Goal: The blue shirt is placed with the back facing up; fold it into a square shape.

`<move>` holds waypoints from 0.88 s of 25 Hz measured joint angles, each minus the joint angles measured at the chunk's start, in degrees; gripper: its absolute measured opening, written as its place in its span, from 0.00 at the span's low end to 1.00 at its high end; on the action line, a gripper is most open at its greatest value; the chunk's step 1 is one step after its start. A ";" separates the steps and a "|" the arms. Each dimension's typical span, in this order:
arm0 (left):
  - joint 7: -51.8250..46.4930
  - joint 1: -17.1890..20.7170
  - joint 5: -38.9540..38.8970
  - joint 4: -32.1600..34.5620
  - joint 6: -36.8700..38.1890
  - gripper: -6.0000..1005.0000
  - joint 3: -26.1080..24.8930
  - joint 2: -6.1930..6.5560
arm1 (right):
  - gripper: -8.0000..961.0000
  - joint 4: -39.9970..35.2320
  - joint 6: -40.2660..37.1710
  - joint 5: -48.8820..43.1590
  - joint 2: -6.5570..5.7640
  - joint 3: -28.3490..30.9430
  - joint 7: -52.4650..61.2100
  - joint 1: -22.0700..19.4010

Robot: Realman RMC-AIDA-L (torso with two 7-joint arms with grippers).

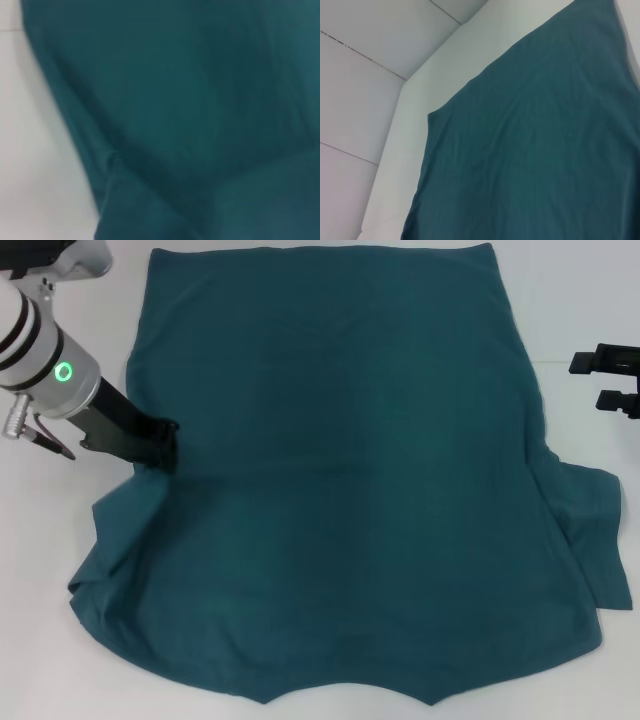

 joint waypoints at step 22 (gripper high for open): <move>8.82 13.74 -11.52 5.55 3.44 0.70 -10.49 0.94 | 0.92 -0.41 -0.70 -0.06 -0.25 -2.97 -1.41 -0.07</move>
